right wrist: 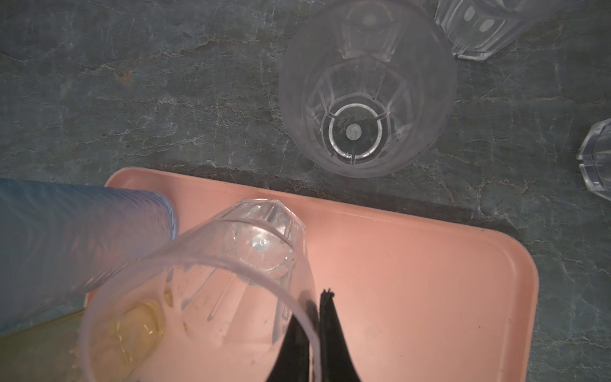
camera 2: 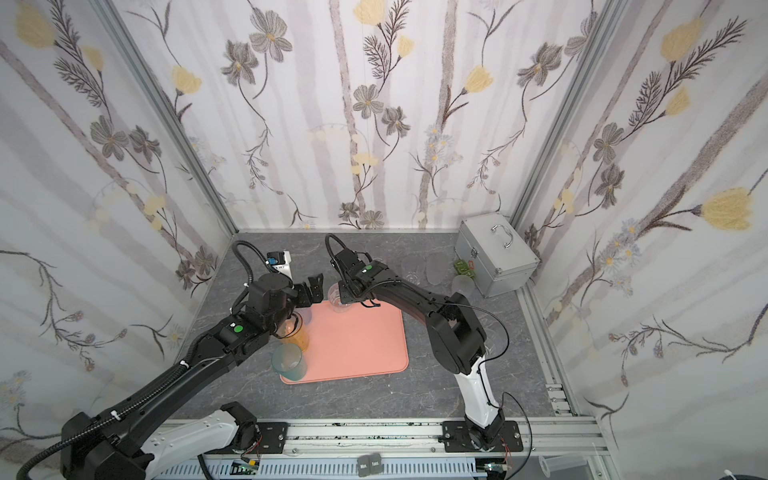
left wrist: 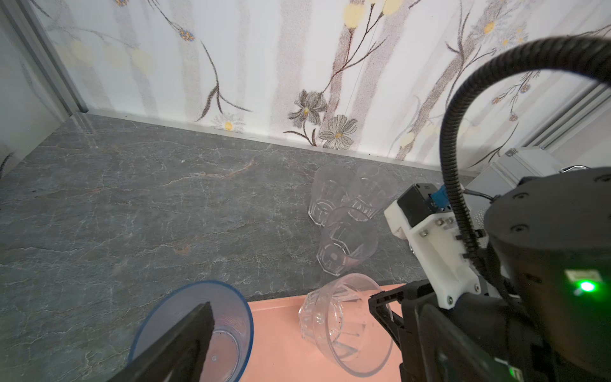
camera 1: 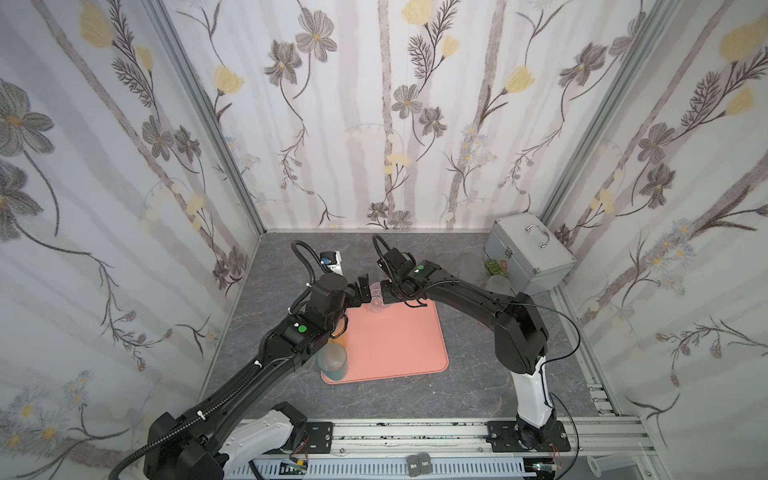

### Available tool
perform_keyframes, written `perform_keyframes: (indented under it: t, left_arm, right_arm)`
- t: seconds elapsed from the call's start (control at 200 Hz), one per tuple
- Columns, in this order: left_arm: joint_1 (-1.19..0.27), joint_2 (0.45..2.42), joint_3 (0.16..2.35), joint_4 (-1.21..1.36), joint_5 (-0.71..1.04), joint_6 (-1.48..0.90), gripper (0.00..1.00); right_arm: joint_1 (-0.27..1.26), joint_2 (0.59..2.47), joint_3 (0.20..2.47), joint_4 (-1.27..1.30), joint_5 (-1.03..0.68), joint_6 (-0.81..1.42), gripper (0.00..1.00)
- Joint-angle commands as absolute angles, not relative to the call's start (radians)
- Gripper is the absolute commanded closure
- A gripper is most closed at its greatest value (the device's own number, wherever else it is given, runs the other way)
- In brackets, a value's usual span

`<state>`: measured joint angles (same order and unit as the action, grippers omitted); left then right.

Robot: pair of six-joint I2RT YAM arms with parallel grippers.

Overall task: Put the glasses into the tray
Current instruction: 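Grasp the clear glass with the right gripper and carry it over the tray, then lower the clear glass onto the tray beside the blue cup, open right gripper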

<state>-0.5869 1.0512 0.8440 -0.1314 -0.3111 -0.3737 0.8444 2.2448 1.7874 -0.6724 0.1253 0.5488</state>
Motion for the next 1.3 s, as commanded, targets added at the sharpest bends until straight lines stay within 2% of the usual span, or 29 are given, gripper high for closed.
perform_keyframes:
  t: [0.0, 0.275, 0.495, 0.794, 1.024, 1.294]
  left_arm:
    - [-0.584, 1.052, 0.843, -0.116, -0.31, -0.38, 0.0]
    - [-0.579, 1.067, 0.842, -0.115, -0.303, -0.371, 0.0]
    - [-0.576, 1.073, 0.842, -0.115, -0.295, -0.374, 0.0]
    - [-0.577, 1.072, 0.853, -0.117, -0.276, -0.378, 0.0]
    - [-0.576, 1.078, 0.84, -0.117, -0.259, -0.404, 0.0]
    - [-0.578, 1.072, 0.809, -0.115, -0.25, -0.442, 0.0]
  right_arm:
    - [0.866, 2.295, 1.855, -0.693, 0.124, 0.552, 0.99]
    - [0.882, 2.398, 1.98, -0.741, 0.124, 0.549, 0.97]
    - [0.885, 2.434, 1.995, -0.737, 0.112, 0.548, 0.95]
    - [0.888, 2.451, 2.017, -0.725, 0.072, 0.564, 0.86]
    - [0.896, 2.454, 2.015, -0.7, 0.041, 0.582, 0.76]
    - [0.898, 2.453, 2.009, -0.662, 0.034, 0.601, 0.74]
